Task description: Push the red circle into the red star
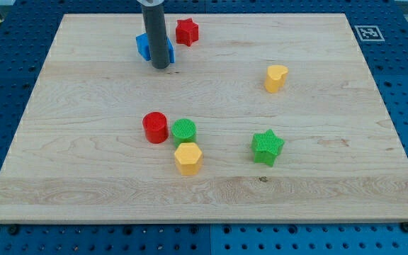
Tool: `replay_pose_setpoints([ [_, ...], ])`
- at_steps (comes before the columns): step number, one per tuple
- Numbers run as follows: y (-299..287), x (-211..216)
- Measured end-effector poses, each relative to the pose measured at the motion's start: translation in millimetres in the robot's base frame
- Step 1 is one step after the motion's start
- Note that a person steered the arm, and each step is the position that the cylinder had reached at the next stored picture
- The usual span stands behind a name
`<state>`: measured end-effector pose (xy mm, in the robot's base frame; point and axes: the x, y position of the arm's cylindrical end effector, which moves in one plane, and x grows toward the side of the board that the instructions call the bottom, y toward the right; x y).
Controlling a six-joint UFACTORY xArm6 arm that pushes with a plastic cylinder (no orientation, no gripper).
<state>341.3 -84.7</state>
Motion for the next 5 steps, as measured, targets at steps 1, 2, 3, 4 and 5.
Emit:
replay_pose_setpoints([
  [1,-8.7,38.1],
  [2,-24.8,95.6],
  [3,-32.8,158.7],
  [4,-27.9,192.2],
  [5,-22.5,181.1],
])
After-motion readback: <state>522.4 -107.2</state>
